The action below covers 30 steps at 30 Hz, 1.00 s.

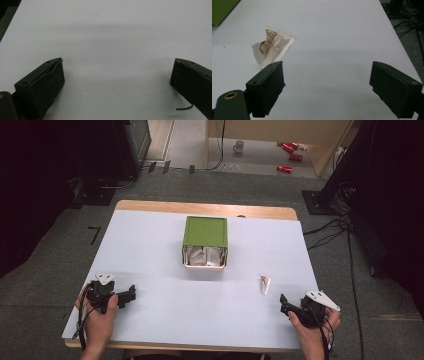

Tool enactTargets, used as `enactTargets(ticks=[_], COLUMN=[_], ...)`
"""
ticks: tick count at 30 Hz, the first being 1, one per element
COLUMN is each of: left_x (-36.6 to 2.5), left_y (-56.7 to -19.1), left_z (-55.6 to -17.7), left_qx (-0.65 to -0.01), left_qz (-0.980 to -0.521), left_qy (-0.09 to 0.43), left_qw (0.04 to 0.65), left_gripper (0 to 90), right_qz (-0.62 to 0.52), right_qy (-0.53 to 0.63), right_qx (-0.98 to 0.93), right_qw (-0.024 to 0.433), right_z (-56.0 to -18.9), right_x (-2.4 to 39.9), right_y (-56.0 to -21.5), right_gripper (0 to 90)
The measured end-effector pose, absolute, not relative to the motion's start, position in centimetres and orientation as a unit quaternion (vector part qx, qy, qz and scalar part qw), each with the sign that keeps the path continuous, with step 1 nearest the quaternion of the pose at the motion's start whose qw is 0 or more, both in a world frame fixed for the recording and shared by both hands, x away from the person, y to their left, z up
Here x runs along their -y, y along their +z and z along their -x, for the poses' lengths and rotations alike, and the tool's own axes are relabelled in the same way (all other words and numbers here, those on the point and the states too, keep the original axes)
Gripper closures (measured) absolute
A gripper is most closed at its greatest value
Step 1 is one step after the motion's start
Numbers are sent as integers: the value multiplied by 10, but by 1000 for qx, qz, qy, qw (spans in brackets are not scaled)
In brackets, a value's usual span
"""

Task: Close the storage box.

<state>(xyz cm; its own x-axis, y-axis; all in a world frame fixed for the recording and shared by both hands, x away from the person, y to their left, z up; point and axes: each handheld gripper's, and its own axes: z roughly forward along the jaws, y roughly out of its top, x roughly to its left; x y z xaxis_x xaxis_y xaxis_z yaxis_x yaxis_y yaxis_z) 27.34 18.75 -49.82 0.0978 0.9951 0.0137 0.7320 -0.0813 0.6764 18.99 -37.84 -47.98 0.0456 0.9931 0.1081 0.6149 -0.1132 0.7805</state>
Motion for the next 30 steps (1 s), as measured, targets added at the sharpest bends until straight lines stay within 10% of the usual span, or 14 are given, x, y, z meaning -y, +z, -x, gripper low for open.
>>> enactTargets(ticks=[30], left_x=[-188], left_y=[-499], left_z=[-273], left_qx=[-623], left_qz=[-691], left_qy=[251], left_qw=[267], left_gripper=[0], right_qz=[-666], right_qy=[281], right_qx=[-626], right_qw=[292], right_z=[-181], right_x=[394], right_y=[-505], right_gripper=[117])
